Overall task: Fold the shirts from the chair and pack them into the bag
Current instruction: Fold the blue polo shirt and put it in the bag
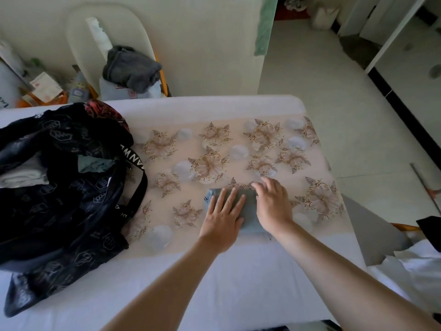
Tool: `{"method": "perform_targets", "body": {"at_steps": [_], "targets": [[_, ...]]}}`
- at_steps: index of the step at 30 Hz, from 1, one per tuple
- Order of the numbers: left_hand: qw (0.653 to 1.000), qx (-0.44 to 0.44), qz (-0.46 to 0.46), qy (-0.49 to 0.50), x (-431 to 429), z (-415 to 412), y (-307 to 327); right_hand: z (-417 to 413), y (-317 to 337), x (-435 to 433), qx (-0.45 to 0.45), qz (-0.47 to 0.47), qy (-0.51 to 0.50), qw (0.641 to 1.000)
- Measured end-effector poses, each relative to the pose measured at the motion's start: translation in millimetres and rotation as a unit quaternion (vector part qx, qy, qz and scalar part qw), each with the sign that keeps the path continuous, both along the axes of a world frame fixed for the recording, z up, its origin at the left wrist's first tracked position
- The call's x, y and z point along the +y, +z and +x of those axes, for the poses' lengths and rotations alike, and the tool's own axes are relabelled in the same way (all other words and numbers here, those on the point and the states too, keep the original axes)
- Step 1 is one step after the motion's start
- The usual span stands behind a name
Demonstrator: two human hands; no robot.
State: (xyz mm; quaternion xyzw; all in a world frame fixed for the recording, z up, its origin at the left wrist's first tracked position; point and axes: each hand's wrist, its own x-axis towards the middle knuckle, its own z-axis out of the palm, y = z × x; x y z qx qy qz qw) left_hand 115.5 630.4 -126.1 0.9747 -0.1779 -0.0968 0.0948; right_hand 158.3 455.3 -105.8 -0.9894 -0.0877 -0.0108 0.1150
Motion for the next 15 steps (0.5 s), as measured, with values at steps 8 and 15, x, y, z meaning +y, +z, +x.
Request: {"method": "perform_targets", "body": {"at_steps": [8, 15], "targets": [[0.998, 0.051, -0.042, 0.015, 13.7, 18.9, 1.3, -5.9, -34.2, -4.0, 0.091, 0.024, 0.128, 0.987], [0.936, 0.156, -0.112, 0.296, 11.9, 55.3, 23.2, -5.9, -28.3, -3.6, 0.129, 0.026, 0.111, 0.985]]}}
